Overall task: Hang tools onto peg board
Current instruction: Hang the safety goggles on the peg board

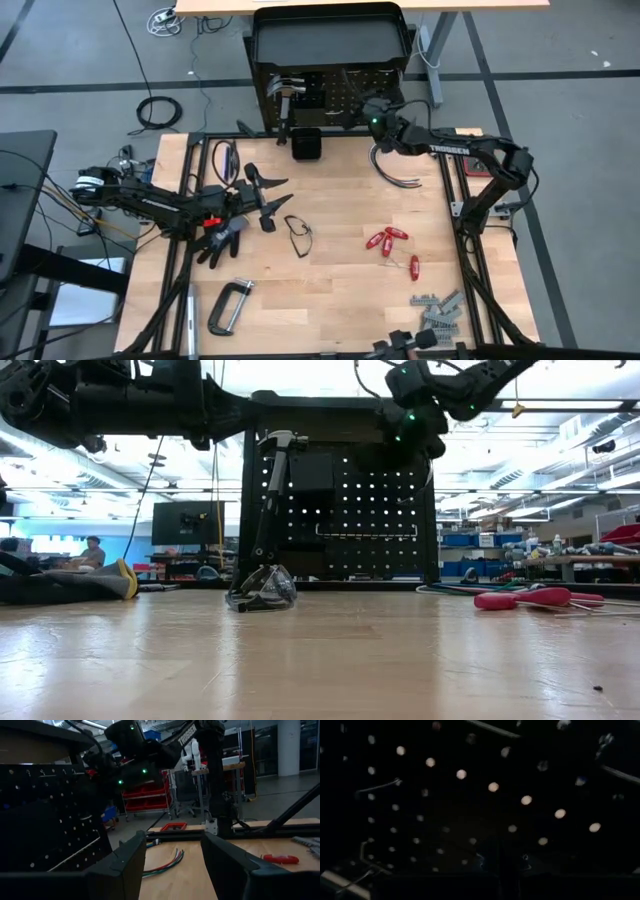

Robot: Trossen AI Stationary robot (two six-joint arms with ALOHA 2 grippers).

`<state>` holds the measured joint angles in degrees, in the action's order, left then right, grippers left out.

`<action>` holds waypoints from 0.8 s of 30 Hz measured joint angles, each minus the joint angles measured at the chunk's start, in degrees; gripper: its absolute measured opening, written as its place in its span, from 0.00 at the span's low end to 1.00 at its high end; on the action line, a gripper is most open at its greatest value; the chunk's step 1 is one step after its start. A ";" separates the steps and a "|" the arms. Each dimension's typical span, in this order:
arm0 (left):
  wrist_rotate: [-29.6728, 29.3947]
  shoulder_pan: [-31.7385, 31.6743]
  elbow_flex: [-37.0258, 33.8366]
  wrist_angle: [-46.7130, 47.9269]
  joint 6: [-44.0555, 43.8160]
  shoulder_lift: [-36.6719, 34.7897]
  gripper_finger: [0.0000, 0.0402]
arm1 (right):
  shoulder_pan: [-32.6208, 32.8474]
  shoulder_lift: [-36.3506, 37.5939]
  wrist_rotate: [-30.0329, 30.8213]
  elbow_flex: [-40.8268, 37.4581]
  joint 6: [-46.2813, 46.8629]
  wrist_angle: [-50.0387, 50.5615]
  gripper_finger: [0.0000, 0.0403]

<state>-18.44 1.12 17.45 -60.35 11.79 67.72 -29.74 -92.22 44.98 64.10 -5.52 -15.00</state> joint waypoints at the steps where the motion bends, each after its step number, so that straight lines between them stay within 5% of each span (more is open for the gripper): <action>1: 0.00 -0.02 0.00 0.14 0.03 0.00 0.49 | -0.38 0.02 -1.09 -1.09 -1.88 -2.92 0.01; 9: -1.47 -0.02 0.00 1.13 1.82 0.00 0.49 | -4.04 -0.44 -5.57 -8.25 -9.98 -24.14 0.02; 24: -2.12 -2.64 0.00 1.48 1.27 0.00 0.49 | -7.62 -0.46 -7.35 -6.79 -14.72 -23.22 0.02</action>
<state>-20.56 -1.51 17.45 -58.87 13.06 67.72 -37.36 -92.68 37.63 57.31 -20.24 -38.22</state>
